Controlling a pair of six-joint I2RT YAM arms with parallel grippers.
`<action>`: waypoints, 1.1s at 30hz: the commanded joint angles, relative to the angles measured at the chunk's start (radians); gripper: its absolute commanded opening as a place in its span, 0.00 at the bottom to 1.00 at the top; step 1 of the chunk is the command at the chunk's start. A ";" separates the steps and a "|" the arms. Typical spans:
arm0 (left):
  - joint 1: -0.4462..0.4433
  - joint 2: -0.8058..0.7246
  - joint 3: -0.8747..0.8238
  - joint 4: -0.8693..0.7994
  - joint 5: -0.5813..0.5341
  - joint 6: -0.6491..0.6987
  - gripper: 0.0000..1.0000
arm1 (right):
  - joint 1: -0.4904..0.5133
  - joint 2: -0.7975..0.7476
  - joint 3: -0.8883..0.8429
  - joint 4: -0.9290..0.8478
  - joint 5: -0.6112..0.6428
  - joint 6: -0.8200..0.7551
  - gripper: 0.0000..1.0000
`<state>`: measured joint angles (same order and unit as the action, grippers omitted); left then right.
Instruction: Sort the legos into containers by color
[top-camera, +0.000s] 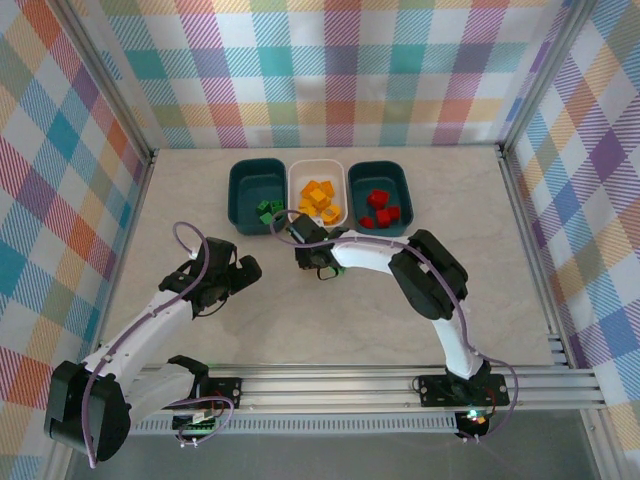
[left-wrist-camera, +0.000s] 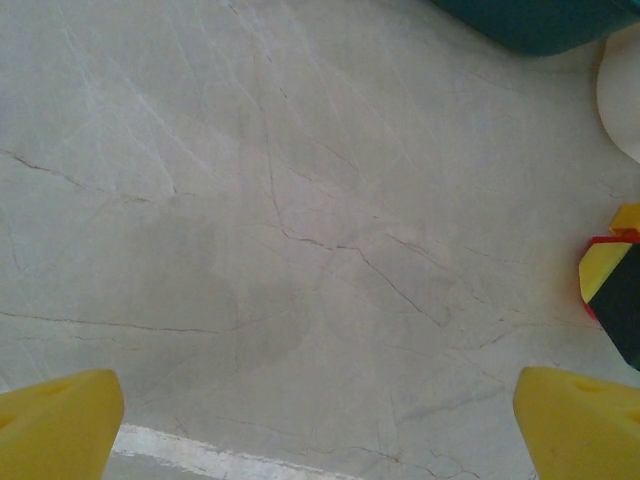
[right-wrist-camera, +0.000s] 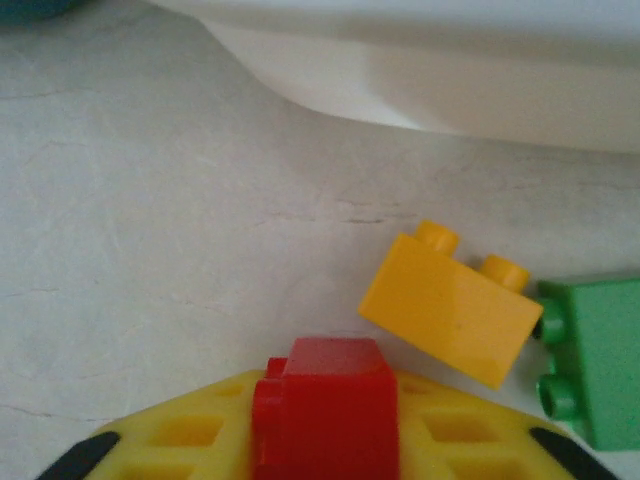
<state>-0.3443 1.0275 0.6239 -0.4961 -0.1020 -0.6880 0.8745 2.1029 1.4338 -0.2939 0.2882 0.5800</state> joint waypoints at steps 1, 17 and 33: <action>0.013 0.006 -0.004 -0.009 0.018 0.011 1.00 | 0.015 -0.072 -0.052 0.065 -0.072 -0.063 0.27; -0.227 0.372 0.197 0.146 0.188 0.062 0.93 | -0.416 -0.279 -0.065 -0.020 -0.173 -0.187 0.25; -0.473 0.844 0.591 0.133 0.159 -0.609 0.99 | -0.535 -0.302 -0.127 0.027 -0.221 -0.140 0.69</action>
<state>-0.7914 1.8240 1.1538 -0.3630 0.0406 -1.0744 0.3298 1.8950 1.3853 -0.3111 0.0818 0.4099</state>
